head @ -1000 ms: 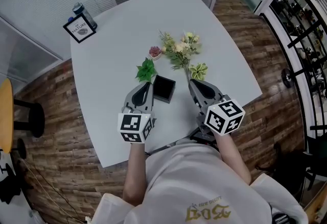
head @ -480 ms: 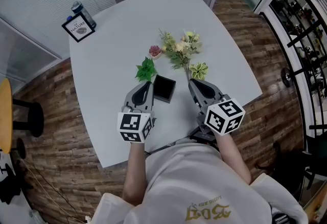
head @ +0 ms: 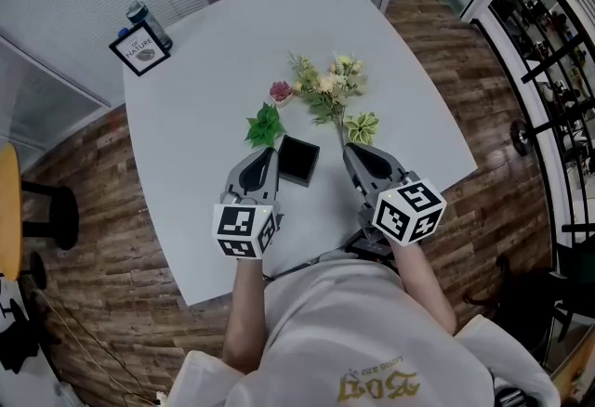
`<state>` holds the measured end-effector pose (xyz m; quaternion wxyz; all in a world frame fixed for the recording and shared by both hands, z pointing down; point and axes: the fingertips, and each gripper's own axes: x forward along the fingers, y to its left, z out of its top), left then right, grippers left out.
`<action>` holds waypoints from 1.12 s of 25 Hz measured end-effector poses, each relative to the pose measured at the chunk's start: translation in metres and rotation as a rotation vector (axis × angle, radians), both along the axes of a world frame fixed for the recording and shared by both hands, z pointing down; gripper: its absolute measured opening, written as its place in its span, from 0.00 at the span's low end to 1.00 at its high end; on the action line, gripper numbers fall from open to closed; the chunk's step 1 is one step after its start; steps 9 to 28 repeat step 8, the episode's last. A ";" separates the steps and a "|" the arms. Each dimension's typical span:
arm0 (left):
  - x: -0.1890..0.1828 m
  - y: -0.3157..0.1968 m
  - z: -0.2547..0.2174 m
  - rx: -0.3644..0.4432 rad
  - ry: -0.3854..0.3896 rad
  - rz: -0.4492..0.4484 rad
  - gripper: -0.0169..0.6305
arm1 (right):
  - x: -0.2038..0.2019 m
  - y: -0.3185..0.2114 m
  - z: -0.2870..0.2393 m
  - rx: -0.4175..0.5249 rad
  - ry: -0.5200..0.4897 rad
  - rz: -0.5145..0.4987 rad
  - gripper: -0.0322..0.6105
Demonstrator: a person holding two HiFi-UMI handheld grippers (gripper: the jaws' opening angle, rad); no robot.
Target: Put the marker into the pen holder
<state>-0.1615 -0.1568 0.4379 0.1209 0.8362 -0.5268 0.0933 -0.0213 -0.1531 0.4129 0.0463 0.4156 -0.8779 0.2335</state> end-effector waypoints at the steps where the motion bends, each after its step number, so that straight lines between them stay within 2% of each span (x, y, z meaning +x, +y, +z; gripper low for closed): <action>1: 0.000 0.000 0.000 -0.001 0.001 0.000 0.06 | 0.000 0.000 0.000 -0.001 0.000 0.000 0.08; 28: -0.003 -0.003 0.002 -0.005 0.002 0.000 0.06 | -0.001 -0.002 0.003 -0.006 -0.001 0.001 0.08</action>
